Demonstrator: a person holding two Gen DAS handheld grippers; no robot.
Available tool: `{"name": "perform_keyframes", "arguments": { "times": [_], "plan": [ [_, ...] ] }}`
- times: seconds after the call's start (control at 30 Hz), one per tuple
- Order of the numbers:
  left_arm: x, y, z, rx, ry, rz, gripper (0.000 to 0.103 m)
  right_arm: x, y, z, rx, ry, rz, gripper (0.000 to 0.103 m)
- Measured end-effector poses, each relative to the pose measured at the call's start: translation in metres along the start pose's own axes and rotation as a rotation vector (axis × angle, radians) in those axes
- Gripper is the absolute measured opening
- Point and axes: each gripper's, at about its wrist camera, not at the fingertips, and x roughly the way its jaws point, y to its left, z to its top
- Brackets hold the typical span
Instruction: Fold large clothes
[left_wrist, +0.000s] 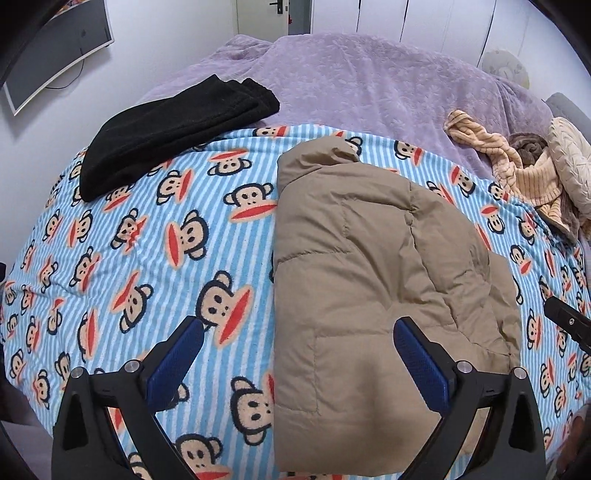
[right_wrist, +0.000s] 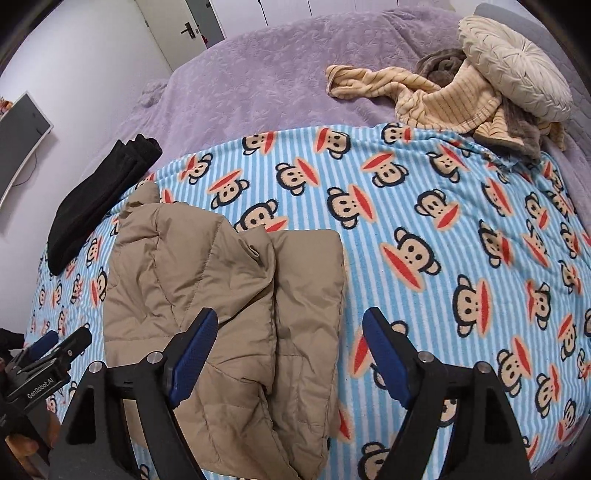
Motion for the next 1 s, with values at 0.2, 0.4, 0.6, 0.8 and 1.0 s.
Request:
{"name": "perform_keyframes", "arguments": {
  "times": [0.2, 0.4, 0.6, 0.8, 1.0],
  "plan": [
    [-0.008, -0.002, -0.003, 0.003, -0.008, 0.003, 0.103, -0.008, 0.001, -0.004, 0.001, -0.013, -0.010, 0.083],
    [-0.011, -0.002, -0.004, 0.006, -0.011, 0.007, 0.103, -0.012, 0.001, -0.005, 0.001, -0.015, -0.013, 0.083],
    [-0.013, -0.004, -0.004, 0.010, -0.013, 0.008, 0.103, -0.015, 0.004, -0.006, -0.002, -0.019, -0.010, 0.083],
    [-0.014, -0.003, -0.003, 0.011, -0.014, 0.009, 0.103, -0.017, 0.007, -0.005, -0.010, -0.023, -0.007, 0.083],
    [-0.014, -0.003, -0.003, 0.011, -0.013, 0.009, 0.103, -0.017, 0.007, -0.005, -0.009, -0.023, -0.007, 0.083]
  ]
}}
